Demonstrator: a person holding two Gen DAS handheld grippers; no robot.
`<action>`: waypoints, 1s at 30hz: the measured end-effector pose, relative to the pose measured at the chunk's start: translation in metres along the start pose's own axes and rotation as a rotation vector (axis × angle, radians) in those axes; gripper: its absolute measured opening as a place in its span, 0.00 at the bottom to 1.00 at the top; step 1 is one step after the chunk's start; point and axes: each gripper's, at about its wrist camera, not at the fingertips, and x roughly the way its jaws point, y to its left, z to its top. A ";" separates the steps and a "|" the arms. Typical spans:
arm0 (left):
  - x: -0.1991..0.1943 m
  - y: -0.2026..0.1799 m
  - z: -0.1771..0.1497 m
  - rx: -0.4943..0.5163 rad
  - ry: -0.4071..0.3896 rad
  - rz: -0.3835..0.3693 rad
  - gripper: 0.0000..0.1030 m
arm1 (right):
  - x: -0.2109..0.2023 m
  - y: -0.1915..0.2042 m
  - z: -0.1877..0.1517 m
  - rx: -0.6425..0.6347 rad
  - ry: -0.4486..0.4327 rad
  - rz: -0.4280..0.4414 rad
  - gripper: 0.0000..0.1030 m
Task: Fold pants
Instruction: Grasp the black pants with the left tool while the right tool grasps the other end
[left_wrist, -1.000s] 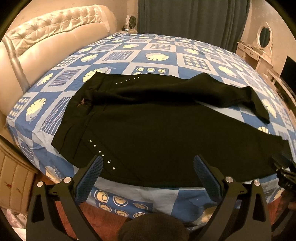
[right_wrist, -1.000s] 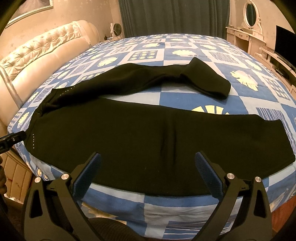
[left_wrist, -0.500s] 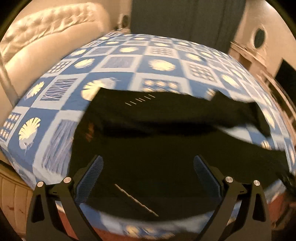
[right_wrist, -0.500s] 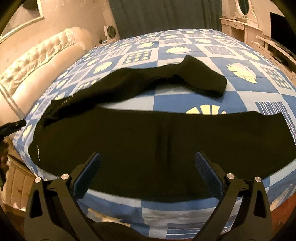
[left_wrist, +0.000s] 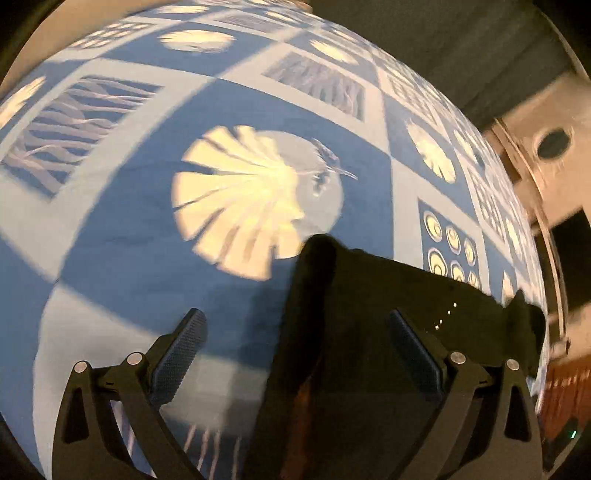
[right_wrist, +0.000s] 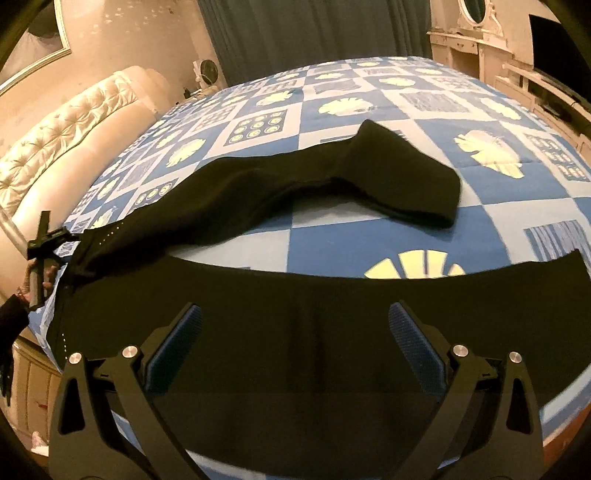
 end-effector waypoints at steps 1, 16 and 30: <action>0.005 -0.006 0.002 0.051 0.021 -0.014 0.94 | 0.005 0.002 0.003 -0.002 0.006 0.008 0.98; 0.011 -0.018 0.005 0.117 0.025 0.018 0.09 | 0.102 0.092 0.171 -0.443 0.055 0.245 0.98; 0.015 -0.004 0.013 0.029 0.050 -0.069 0.08 | 0.262 0.145 0.194 -0.664 0.606 0.299 0.45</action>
